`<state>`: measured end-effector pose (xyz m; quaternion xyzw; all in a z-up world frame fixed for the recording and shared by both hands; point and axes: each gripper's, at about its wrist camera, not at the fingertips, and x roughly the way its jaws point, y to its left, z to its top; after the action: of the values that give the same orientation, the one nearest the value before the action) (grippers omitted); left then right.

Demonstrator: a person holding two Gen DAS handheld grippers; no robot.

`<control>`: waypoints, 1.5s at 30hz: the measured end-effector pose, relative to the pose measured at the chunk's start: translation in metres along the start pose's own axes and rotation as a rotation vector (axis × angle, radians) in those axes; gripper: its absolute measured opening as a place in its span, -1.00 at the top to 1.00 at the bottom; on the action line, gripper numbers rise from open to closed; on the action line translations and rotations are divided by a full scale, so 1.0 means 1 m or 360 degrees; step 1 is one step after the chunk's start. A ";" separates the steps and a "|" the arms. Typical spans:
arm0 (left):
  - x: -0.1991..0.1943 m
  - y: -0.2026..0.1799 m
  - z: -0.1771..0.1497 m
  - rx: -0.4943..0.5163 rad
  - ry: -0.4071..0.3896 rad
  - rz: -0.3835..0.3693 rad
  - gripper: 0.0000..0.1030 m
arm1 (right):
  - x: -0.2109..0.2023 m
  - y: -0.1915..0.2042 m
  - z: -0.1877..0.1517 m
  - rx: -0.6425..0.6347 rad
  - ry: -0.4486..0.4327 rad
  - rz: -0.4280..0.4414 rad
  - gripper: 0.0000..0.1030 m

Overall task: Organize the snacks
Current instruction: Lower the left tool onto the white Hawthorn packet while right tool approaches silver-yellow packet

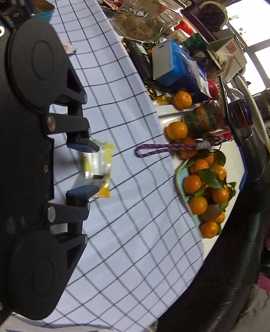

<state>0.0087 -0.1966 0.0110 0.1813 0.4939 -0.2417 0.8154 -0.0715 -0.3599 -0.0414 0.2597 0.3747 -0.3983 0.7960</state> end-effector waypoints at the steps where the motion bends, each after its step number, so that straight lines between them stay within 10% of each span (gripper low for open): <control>1: 0.003 0.000 0.000 -0.0005 0.0019 -0.0002 0.11 | 0.003 0.002 0.004 -0.0024 -0.0022 -0.0015 0.29; 19: 0.058 0.050 0.007 -0.0328 0.0275 0.0046 0.11 | 0.014 -0.008 -0.002 -0.0067 0.0274 0.0132 0.30; 29: 0.067 0.069 0.011 -0.0437 0.0310 0.0010 0.12 | 0.030 -0.018 0.033 0.0192 0.0131 0.0116 0.31; 45: 0.092 0.047 0.062 0.0058 0.0219 -0.0078 0.13 | 0.037 -0.017 0.021 -0.0063 0.0342 0.0139 0.31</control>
<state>0.1159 -0.2110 -0.0406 0.2000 0.5485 -0.2575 0.7699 -0.0631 -0.4002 -0.0608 0.3012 0.4539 -0.3258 0.7727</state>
